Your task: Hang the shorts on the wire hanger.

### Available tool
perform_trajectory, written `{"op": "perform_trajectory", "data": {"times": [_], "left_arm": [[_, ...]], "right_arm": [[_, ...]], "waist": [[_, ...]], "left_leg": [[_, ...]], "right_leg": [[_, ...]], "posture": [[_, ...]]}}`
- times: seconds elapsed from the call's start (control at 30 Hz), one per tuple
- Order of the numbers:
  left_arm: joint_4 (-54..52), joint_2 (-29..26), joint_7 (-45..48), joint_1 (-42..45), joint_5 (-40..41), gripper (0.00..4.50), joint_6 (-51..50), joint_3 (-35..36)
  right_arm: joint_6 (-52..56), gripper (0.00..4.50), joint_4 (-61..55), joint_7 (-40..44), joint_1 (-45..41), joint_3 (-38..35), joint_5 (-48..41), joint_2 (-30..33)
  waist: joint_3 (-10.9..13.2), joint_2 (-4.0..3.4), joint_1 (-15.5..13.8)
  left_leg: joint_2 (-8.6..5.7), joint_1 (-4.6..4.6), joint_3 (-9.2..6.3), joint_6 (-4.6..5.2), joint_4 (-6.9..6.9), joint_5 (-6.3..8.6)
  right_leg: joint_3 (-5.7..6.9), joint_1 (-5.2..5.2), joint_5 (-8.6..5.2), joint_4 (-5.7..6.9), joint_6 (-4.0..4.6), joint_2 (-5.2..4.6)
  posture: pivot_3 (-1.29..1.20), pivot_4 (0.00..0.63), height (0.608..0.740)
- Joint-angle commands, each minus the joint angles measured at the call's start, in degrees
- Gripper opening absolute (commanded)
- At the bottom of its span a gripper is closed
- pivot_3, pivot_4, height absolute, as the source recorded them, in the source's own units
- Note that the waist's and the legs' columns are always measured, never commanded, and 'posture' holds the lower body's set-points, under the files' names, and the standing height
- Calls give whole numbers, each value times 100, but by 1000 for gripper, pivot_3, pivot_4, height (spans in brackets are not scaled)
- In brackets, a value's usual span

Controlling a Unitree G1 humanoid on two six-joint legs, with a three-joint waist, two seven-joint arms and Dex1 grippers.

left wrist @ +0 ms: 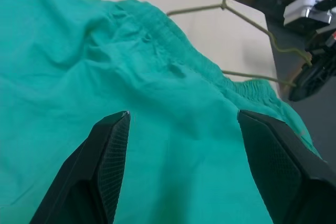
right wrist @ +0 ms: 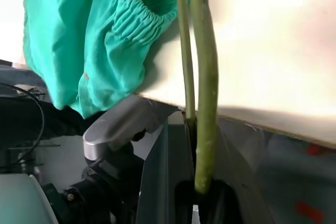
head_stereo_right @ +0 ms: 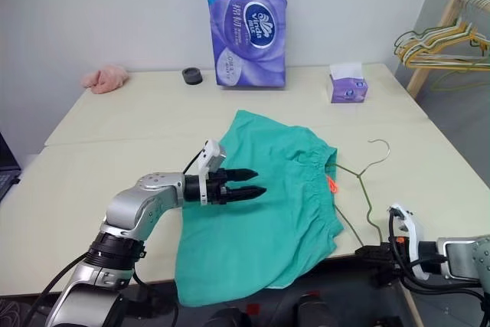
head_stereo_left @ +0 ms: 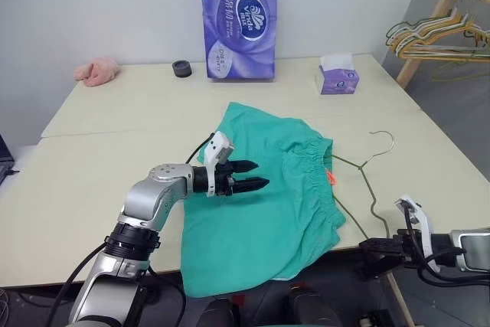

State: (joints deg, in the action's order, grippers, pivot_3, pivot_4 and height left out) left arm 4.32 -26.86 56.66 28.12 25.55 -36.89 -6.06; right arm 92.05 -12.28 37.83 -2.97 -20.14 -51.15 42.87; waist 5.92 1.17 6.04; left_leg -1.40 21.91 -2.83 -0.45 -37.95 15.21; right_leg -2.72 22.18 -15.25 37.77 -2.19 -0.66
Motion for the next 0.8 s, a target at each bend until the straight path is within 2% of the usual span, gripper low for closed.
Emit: {"op": "perform_trajectory", "data": {"times": [0.03,0.23,0.37,0.47,0.57,0.63,0.8], "left_arm": [[-84,50,-75,150,30,3449,126,137],[-163,32,-135,75,48,3449,123,173],[-116,55,-191,113,63,3449,141,231],[-43,95,-273,202,152,3449,15,338],[21,95,-313,266,118,3928,102,389],[80,90,-354,349,89,4473,216,433],[501,-17,-306,888,75,4473,414,625]], "right_arm": [[42,0,287,-292,-487,-152,125,-274],[-349,0,692,-575,-1396,-190,356,-543],[-709,0,584,-423,-1728,101,434,-372],[-1287,0,54,-246,-1823,484,611,-98],[-1806,0,-410,-189,-1835,776,824,125],[-2168,0,-648,-99,-1714,1031,1053,341],[-3016,0,-1026,105,-1376,1678,1649,735]], "waist": [[-1,-3,-1],[-1,-6,3],[-2,-7,7],[1,-12,1],[2,-12,3],[2,-12,4],[2,-10,-5]], "left_leg": [[0,-1,3,0,-1,0],[-2,1,5,0,1,0],[-2,1,1,0,1,0],[-2,3,-3,0,1,0],[-3,5,-2,0,0,0],[-3,4,-1,0,0,0],[-3,5,-3,-1,0,0]], "right_leg": [[1,0,1,2,0,-4],[1,6,1,6,0,-18],[1,6,1,8,0,-19],[3,7,1,9,0,-22],[4,9,1,11,-1,-24],[4,9,1,10,-1,-24],[7,9,1,9,-1,-24]], "posture": [[-166,74,740],[-159,73,740],[-161,67,740],[-160,68,740],[-160,68,740],[-160,68,740],[-169,66,740]]}}
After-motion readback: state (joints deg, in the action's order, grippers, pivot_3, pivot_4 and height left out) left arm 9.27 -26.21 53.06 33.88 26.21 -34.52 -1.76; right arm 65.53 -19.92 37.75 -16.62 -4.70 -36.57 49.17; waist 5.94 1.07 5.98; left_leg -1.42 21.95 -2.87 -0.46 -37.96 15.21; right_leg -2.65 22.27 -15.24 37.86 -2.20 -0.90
